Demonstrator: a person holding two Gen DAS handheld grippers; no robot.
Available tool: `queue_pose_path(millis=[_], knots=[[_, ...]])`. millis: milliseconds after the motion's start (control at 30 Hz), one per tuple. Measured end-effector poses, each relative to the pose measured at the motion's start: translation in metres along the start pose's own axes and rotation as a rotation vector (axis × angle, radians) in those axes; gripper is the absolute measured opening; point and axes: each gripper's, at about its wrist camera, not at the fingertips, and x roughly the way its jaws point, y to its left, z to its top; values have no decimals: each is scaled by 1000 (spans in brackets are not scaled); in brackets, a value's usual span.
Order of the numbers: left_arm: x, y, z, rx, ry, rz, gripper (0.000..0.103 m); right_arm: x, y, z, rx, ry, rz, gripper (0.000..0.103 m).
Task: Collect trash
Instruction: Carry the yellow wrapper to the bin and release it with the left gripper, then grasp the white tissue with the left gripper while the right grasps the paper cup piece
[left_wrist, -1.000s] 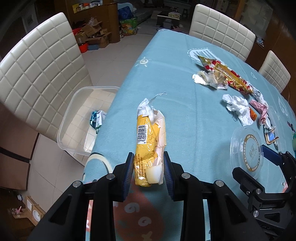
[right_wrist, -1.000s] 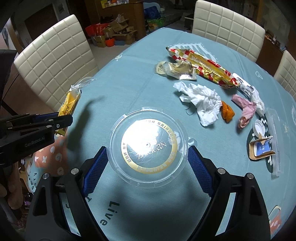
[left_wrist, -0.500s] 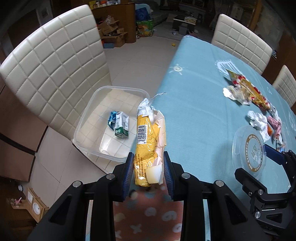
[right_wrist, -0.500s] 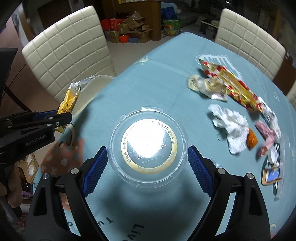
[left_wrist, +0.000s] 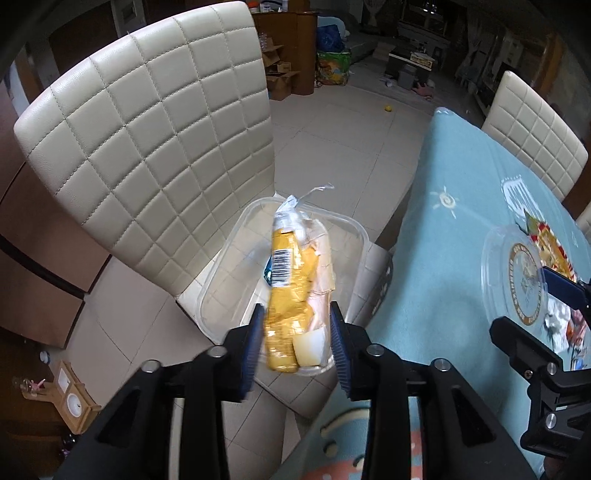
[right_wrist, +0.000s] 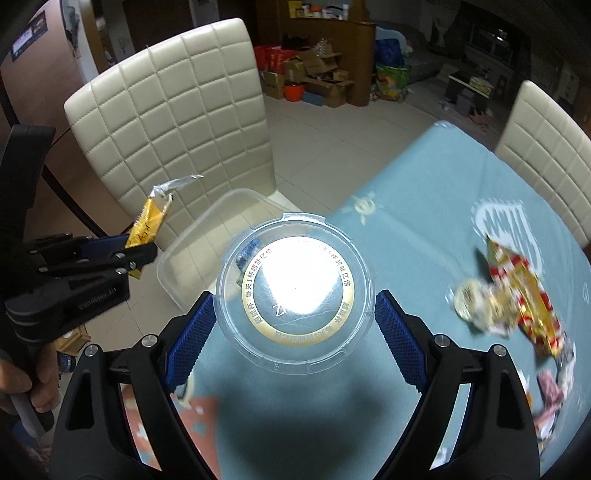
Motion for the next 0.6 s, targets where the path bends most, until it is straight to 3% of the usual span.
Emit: queue_pose_path(millis=[33,100,533,600], knots=[[3,5,4,-21,2,9,71,4,2,4,-9,0,4,86],[5,15,8,-75,-13,22,84,14,8,14,-31,6,16,86],[45,66,-8,-210,88,118,85,82,48,39,-138,84,148,88],[49,72,-12,-225,103,133,85,84,53,40,-150,77,162,98]])
